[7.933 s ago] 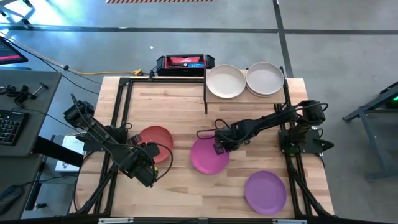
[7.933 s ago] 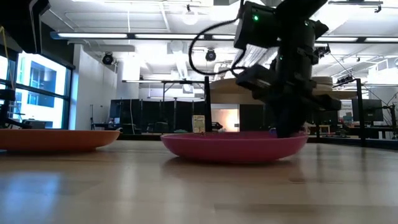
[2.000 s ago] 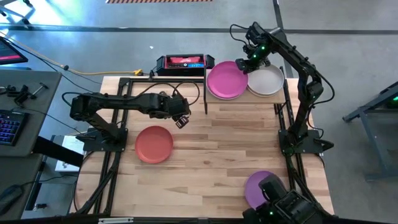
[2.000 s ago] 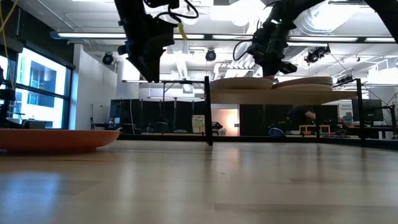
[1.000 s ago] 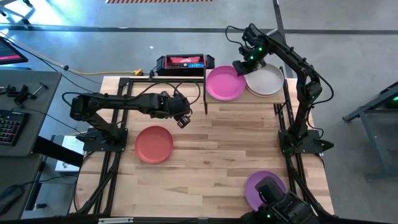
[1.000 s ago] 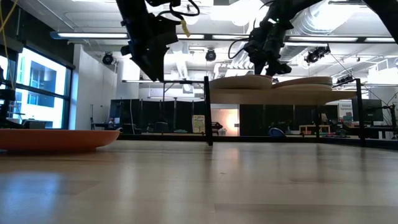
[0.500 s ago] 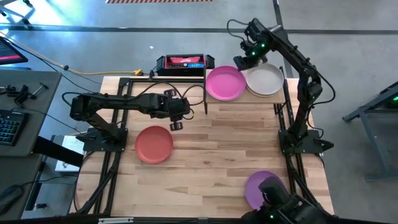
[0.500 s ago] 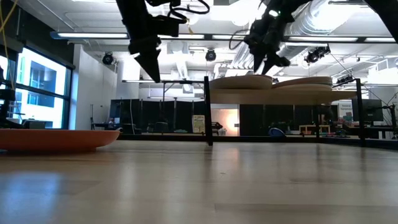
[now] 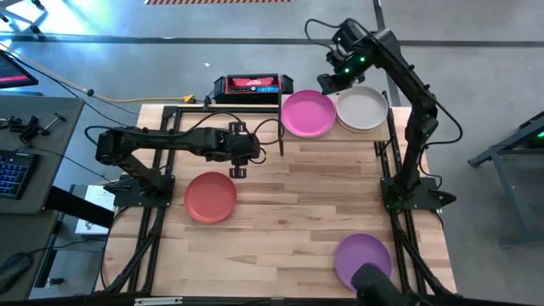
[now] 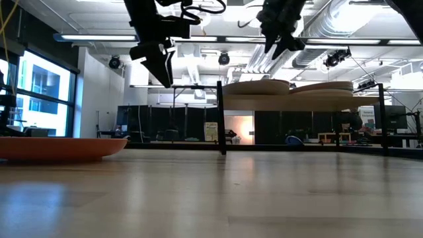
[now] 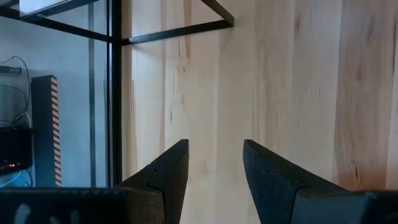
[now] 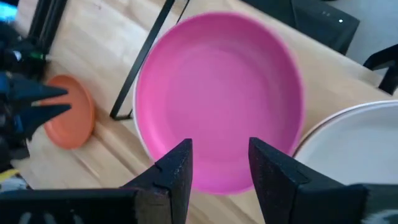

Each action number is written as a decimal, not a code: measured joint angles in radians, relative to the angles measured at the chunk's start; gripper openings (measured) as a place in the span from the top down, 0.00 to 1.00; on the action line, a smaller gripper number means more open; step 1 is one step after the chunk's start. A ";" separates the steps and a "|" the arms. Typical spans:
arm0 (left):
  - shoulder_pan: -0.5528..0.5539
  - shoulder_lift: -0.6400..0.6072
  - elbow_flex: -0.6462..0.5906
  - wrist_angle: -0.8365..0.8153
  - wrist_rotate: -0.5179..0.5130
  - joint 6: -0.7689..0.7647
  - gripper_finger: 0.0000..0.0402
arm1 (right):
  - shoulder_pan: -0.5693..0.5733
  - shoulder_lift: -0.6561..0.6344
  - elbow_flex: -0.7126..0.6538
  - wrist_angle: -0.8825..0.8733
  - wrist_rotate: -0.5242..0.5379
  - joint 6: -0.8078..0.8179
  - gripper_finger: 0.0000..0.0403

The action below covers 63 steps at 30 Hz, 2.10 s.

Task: Place and stack plates onto a shelf
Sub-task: Stack the orange plate on top of the pink plate on the shelf

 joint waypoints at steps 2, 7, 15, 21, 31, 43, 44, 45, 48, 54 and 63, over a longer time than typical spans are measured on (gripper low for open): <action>0.000 0.000 0.000 0.000 0.000 0.003 0.64 | 0.035 0.000 0.000 -0.001 0.032 0.018 0.67; 0.000 0.000 0.000 0.000 0.000 -0.004 0.64 | 0.126 0.000 0.000 -0.001 0.100 0.061 0.67; 0.000 0.000 0.000 0.001 0.000 -0.004 0.64 | 0.275 0.000 0.000 -0.001 0.111 0.161 0.67; 0.000 0.000 0.000 0.038 0.000 -0.010 0.64 | 0.403 0.000 0.000 -0.001 0.157 0.249 0.67; -0.016 0.000 0.000 -0.094 0.167 -0.372 0.64 | 0.617 0.000 0.000 -0.001 0.184 0.391 0.67; -0.164 0.000 -0.042 -0.255 0.292 -0.718 0.64 | 0.802 0.000 -0.001 -0.001 0.252 0.528 0.67; -0.184 0.000 -0.060 -0.258 0.293 -0.749 0.64 | 0.814 0.000 -0.001 -0.001 0.258 0.537 0.67; -0.203 0.000 -0.077 -0.257 0.293 -0.779 0.64 | 0.825 0.000 -0.001 -0.001 0.263 0.549 0.67; -0.256 0.000 -0.134 -0.245 0.293 -0.868 0.64 | 0.852 0.000 -0.001 0.000 0.268 0.568 0.67; -0.345 0.000 -0.206 -0.237 0.323 -1.023 0.64 | 0.881 0.000 -0.001 0.005 0.296 0.583 0.67; -0.473 0.000 -0.212 -0.142 0.338 -1.151 0.64 | 0.884 0.000 -0.001 0.008 0.338 0.602 0.67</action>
